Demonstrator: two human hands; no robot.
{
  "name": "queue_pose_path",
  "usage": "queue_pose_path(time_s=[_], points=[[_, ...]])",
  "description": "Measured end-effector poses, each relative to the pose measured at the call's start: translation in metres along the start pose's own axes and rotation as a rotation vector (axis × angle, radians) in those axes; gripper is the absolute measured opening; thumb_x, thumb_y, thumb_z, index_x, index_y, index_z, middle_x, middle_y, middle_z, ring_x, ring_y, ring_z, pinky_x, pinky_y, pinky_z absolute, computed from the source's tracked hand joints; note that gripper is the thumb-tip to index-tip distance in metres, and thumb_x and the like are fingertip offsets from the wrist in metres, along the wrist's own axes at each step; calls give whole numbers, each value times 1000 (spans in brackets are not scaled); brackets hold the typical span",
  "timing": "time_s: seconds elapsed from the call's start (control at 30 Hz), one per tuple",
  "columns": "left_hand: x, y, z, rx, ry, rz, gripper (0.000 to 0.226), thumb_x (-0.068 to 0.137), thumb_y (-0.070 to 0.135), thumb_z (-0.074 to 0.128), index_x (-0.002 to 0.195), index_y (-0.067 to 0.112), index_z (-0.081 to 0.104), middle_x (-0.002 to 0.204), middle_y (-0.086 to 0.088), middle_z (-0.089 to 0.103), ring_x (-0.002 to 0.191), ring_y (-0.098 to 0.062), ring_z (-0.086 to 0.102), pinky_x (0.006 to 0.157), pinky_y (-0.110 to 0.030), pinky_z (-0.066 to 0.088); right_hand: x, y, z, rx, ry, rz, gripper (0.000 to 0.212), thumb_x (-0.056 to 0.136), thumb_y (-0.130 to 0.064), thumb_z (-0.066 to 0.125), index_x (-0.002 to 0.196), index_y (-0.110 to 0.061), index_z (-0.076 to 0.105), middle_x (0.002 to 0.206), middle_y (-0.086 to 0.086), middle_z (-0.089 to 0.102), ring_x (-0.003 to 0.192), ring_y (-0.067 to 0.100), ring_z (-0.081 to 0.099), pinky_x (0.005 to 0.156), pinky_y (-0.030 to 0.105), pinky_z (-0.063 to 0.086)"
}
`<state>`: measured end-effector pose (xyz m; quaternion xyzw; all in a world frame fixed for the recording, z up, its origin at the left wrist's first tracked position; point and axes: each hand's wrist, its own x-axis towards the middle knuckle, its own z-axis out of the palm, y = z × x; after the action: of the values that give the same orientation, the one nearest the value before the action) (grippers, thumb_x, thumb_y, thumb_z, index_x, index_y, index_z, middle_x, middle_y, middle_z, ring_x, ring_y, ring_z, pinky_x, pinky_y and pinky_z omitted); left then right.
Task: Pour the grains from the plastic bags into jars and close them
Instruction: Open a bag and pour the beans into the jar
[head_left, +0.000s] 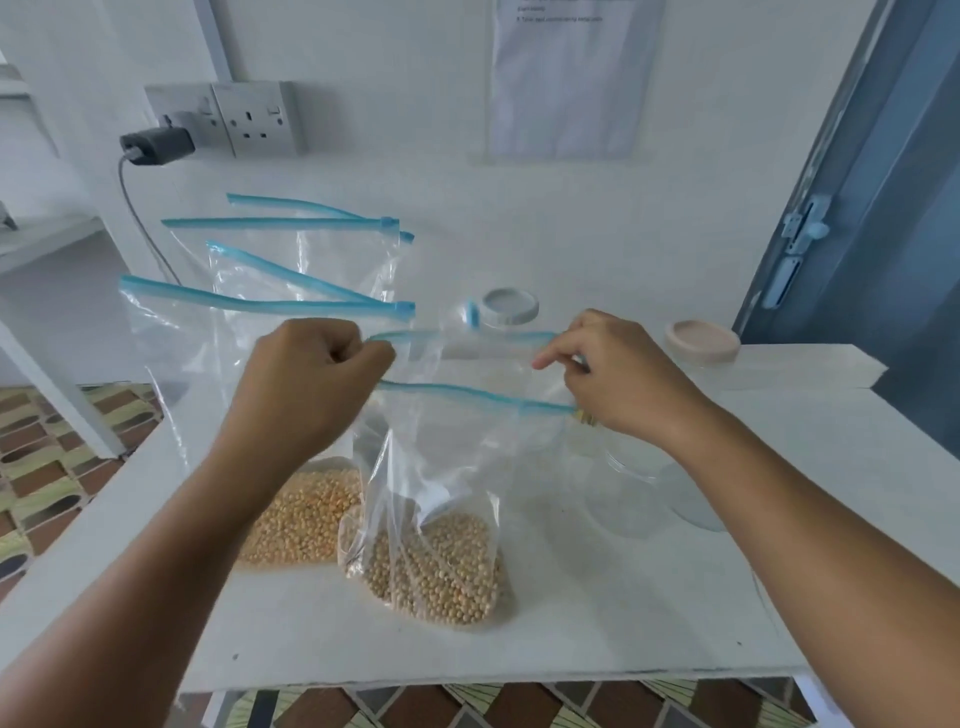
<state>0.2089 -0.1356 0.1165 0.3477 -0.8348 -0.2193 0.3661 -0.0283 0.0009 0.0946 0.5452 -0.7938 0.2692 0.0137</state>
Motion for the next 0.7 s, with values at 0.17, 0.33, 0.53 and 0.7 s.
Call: queue_pose_path(time_s=[0.17, 0.33, 0.53, 0.7], points=[[-17, -16, 0, 64, -57, -47, 46, 84, 23, 65, 56, 13, 29, 49, 7, 24, 48, -13, 28, 56, -31, 28, -12, 4, 12, 81, -72, -47, 37, 97, -6, 58, 111, -33, 79, 93, -16, 51, 81, -4, 53, 71, 7, 38], [-12, -10, 10, -51, -56, -62, 42, 87, 22, 66, 60, 6, 38, 53, 1, 36, 49, -9, 29, 57, -31, 31, -4, -2, 21, 46, -63, -75, 28, 100, -18, 62, 119, -34, 77, 95, -21, 46, 83, -1, 53, 82, 23, 47], [-22, -6, 23, -191, -98, -67, 50, 97, 42, 68, 70, 2, 57, 54, 5, 40, 49, -6, 34, 50, -23, 32, 5, -32, -3, 160, -55, -37, 18, 99, -45, 61, 104, -43, 78, 131, -7, 50, 133, 11, 42, 108, 26, 32], [-31, 4, 36, -227, -123, -26, 46, 97, 47, 66, 68, 12, 59, 54, 5, 44, 48, -6, 36, 49, -18, 33, 20, -74, -26, 398, -219, 110, 53, 99, -69, 43, 100, -32, 81, 119, -9, 61, 117, 12, 53, 96, 34, 37]])
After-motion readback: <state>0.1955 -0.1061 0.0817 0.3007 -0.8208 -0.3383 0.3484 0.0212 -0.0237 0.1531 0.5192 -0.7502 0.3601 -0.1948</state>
